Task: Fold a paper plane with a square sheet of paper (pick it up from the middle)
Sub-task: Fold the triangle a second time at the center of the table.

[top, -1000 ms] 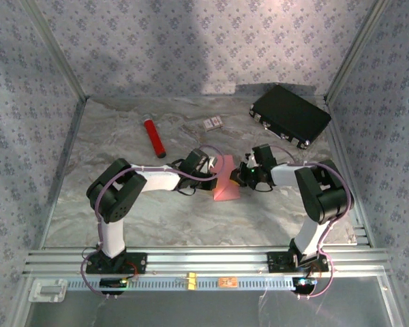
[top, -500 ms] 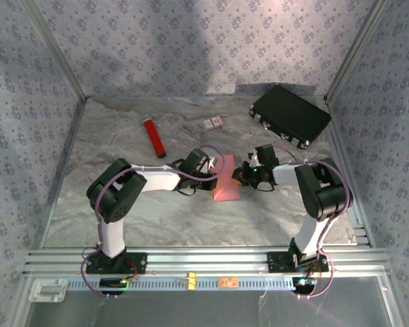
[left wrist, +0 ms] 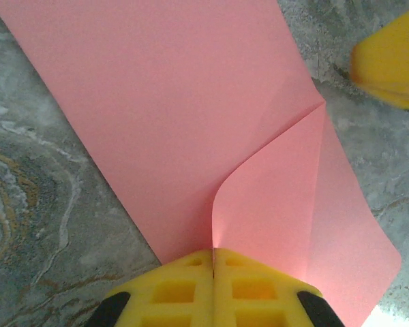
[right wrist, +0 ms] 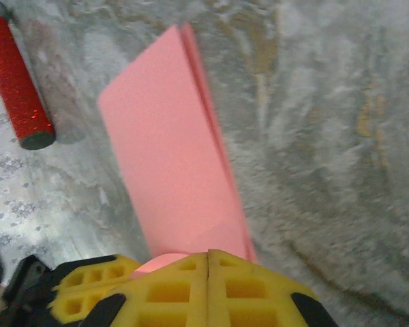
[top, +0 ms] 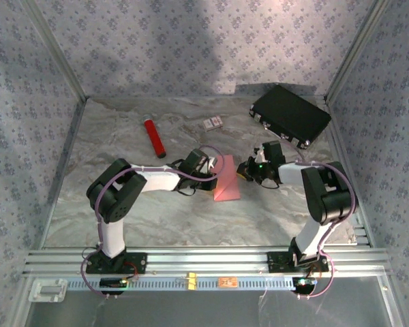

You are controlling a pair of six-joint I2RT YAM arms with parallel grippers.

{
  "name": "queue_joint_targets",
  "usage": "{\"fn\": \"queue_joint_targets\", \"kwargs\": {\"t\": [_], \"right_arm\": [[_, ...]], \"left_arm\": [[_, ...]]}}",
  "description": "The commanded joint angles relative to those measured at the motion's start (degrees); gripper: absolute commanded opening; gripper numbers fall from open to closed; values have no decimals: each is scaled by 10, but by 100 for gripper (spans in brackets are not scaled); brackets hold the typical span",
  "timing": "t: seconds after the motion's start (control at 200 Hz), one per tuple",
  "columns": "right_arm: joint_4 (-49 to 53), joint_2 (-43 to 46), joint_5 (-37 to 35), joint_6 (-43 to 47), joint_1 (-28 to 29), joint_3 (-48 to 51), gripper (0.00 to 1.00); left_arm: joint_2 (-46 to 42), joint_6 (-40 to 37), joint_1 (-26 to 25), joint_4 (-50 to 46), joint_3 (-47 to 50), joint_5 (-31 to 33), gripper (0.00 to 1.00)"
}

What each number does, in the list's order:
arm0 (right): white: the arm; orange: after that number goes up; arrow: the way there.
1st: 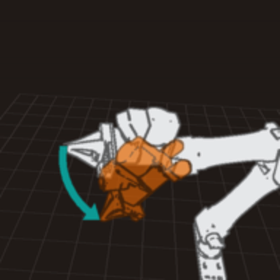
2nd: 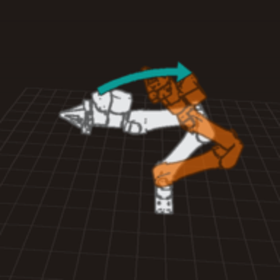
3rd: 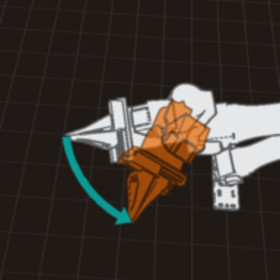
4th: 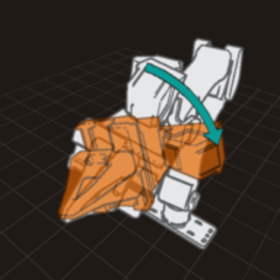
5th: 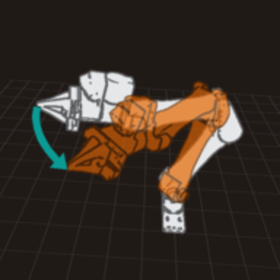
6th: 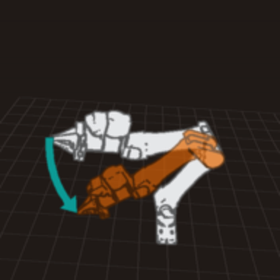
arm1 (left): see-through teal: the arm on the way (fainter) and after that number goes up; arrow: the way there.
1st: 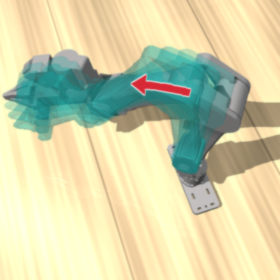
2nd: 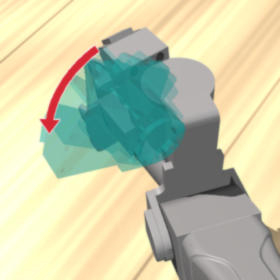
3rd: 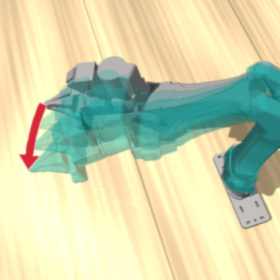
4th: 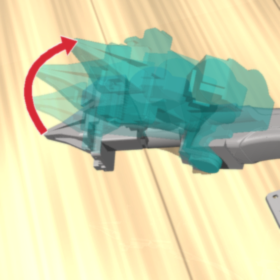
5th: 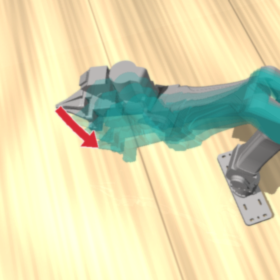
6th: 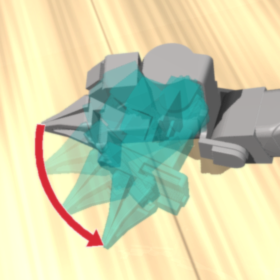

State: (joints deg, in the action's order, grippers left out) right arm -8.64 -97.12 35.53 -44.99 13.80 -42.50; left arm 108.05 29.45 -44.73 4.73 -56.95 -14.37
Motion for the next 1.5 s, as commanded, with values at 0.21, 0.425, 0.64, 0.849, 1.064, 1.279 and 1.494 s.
{"fn": "queue_joint_targets", "kwargs": {"t": [0.21, 0.425, 0.64, 0.849, 1.064, 1.279, 1.494], "right_arm": [[-13, 0, 22, -31, 67, 0, 6], [-8, -13, 33, -26, 94, 7, 6], [7, -36, 16, -20, 101, 22, 5], [-1, -37, 9, -21, 96, 37, 5], [16, 6, 11, -29, 105, 20, 5], [17, 11, 11, -34, 122, 15, 5], [19, -22, -4, -36, 133, 26, 5]], "left_arm": [[4, -5, 3, -32, 11, 0, 0], [5, -5, 2, -35, 7, 0, 0], [8, -6, 3, -40, 3, -1, 0], [10, -6, 3, -38, 4, -2, 0], [9, -6, 3, -38, 6, -2, 0], [8, -7, 3, -38, 6, -2, 0], [9, -6, 3, -35, 7, -3, 0]]}}
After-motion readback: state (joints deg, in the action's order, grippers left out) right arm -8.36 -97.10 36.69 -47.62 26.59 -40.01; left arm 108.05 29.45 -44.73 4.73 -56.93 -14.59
